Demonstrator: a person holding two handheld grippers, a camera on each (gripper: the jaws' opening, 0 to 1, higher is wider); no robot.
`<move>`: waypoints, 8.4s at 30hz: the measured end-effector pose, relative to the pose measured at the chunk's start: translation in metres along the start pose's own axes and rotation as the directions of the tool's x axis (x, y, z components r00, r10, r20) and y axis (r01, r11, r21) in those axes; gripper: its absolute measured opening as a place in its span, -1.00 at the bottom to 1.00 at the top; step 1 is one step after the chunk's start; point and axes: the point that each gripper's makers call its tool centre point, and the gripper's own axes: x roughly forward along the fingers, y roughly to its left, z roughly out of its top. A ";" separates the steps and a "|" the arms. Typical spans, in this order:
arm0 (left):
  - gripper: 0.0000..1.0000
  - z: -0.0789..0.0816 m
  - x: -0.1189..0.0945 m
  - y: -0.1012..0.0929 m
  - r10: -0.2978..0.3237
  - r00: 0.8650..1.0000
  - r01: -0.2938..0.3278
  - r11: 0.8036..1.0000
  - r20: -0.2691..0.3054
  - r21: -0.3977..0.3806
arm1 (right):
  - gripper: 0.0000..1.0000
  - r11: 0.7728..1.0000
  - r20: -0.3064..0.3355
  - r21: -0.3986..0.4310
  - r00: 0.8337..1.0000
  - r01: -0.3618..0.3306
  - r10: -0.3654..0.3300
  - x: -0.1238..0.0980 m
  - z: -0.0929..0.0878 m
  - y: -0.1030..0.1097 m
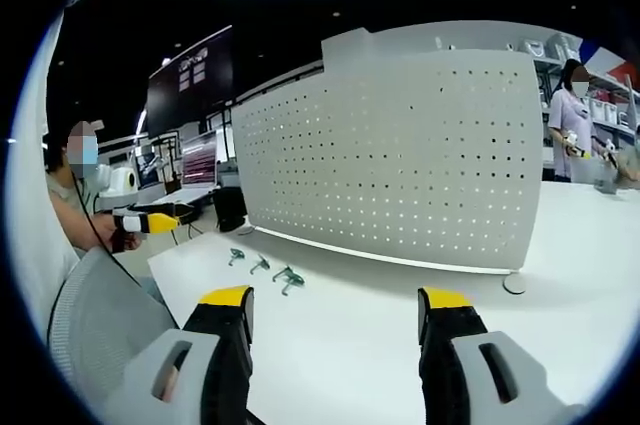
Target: Insert the hook assembly into the mounting plate slot until the hook locks in place.
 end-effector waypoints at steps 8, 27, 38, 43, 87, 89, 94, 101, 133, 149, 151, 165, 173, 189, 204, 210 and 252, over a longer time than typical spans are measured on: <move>0.88 0.000 0.000 -0.001 -0.002 1.000 0.002 1.000 -0.001 0.000 | 0.29 1.000 -0.003 -0.011 1.000 -0.004 0.004 0.000 0.000 0.002; 0.86 0.001 0.000 -0.001 0.000 1.000 0.000 1.000 -0.001 -0.009 | 0.29 1.000 -0.007 -0.015 1.000 -0.011 0.011 0.001 0.000 0.003; 0.85 0.003 0.000 0.000 -0.001 1.000 0.001 1.000 0.007 -0.015 | 0.27 1.000 -0.002 -0.009 1.000 -0.012 0.012 0.001 0.001 0.003; 0.85 0.005 -0.001 0.002 0.005 1.000 -0.005 1.000 0.014 -0.020 | 0.28 1.000 -0.002 -0.005 1.000 -0.007 0.007 0.000 0.001 0.001; 0.74 0.010 0.010 0.016 -0.007 1.000 0.007 1.000 0.001 -0.003 | 0.26 0.997 -0.014 -0.044 0.998 -0.069 0.068 0.028 0.023 0.007; 0.73 0.010 0.010 0.017 -0.007 1.000 0.007 1.000 0.001 -0.002 | 0.26 0.996 -0.014 -0.046 0.998 -0.070 0.069 0.029 0.023 0.008; 0.72 0.006 0.012 0.020 -0.022 0.999 0.022 1.000 -0.026 0.021 | 0.25 0.996 -0.020 -0.046 0.996 -0.082 0.081 0.032 0.023 0.009; 0.69 0.005 0.012 0.025 -0.034 0.998 0.036 0.999 -0.046 0.040 | 0.24 0.994 -0.033 -0.045 0.995 -0.099 0.097 0.034 0.021 0.013; 0.60 -0.022 0.019 0.064 -0.106 0.967 0.150 0.972 -0.230 0.181 | 0.23 0.988 -0.055 -0.053 0.988 -0.146 0.143 0.041 0.016 0.027; 0.56 -0.042 0.026 0.071 -0.153 0.919 0.259 0.929 -0.363 0.263 | 0.22 0.988 -0.069 -0.042 0.987 -0.147 0.144 0.040 0.012 0.027; 0.57 -0.045 0.028 0.075 -0.150 0.912 0.277 0.912 -0.382 0.303 | 0.22 0.988 -0.068 -0.038 0.987 -0.147 0.144 0.039 0.012 0.027; 0.52 -0.056 0.038 0.091 -0.157 0.884 0.317 0.894 -0.441 0.318 | 0.22 0.989 -0.073 -0.037 0.987 -0.143 0.140 0.037 0.010 0.024; 0.49 -0.063 0.043 0.098 -0.167 0.850 0.377 0.855 -0.501 0.355 | 0.22 0.989 -0.081 -0.039 0.987 -0.141 0.137 0.035 0.008 0.023; 0.41 -0.085 0.049 0.110 -0.189 0.769 0.463 0.824 -0.611 0.327 | 0.21 0.989 -0.092 -0.040 0.986 -0.141 0.137 0.035 0.006 0.023; 0.33 -0.101 0.054 0.114 -0.207 0.683 0.560 0.765 -0.701 0.319 | 0.19 0.987 -0.103 -0.034 0.983 -0.155 0.151 0.034 0.002 0.025; 0.29 -0.109 0.052 0.112 -0.214 0.641 0.606 0.730 -0.737 0.315 | 0.19 0.987 -0.110 -0.034 0.982 -0.157 0.152 0.034 0.001 0.024; 0.08 -0.133 0.057 0.124 -0.214 0.532 0.669 0.699 -0.819 0.252 | 0.18 0.986 -0.139 -0.037 0.978 -0.161 0.154 0.033 -0.005 0.026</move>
